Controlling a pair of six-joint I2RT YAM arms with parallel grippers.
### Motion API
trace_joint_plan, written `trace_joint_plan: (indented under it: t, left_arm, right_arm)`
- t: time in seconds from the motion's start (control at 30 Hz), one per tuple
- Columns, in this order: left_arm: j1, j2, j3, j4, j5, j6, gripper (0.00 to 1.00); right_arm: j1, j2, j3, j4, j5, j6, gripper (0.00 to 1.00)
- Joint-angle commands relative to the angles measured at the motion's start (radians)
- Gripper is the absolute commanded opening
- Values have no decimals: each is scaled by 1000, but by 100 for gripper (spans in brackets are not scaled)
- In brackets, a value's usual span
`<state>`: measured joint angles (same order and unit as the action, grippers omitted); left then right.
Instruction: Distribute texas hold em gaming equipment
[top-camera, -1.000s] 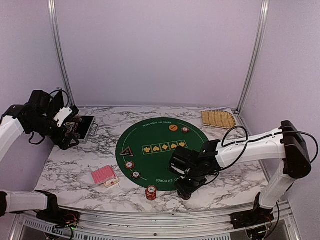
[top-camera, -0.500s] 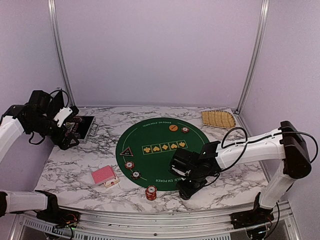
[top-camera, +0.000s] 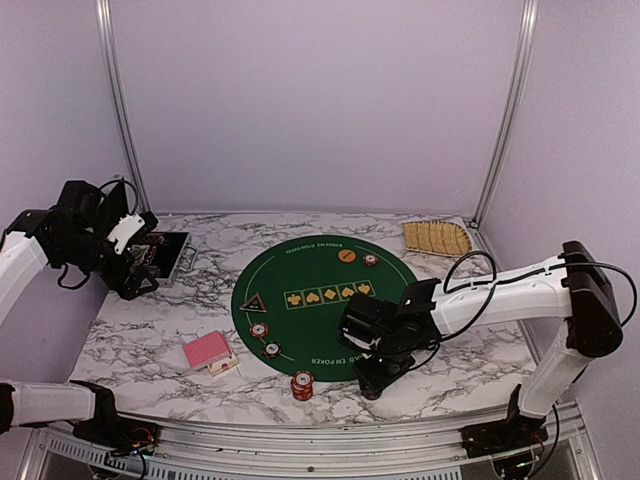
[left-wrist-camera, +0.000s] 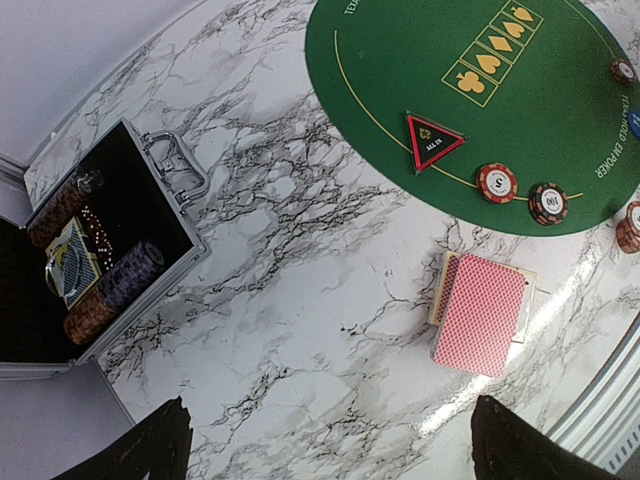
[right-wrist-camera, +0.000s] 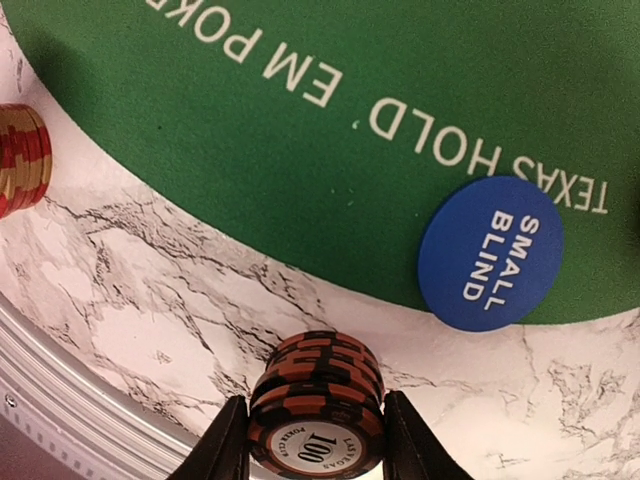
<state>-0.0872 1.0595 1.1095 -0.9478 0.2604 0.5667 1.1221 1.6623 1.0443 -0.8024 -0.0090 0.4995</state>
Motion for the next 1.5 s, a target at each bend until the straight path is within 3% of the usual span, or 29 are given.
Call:
trace_joint_plan:
  t: [0.0,0.23,0.43,0.83,1.1,1.47]
  left_arm:
    - [-3,-6,5,-21,2,10,99]
    - [-3,-4,7,-22,7,8,99]
    - [-3,-9,7,-22,3,8,99]
    - [-3,-5,1,-22,4,-1,99]
    - [-3,1,0,-22,-13,0,99]
    - [-3,-1,2,-22,-12,5,99]
  right_arm:
    - [7,-19,100,-81,59,-21,22]
    - [-33,-3,243,-144,104,-73,18]
    - [-168,54,385,-147,150,-162,17]
    - [-415,355,710,-17,169,-269,14]
    - [-493,554,915,8,123,-279,13]
    - [-537,666,950,44,107,-269,14]
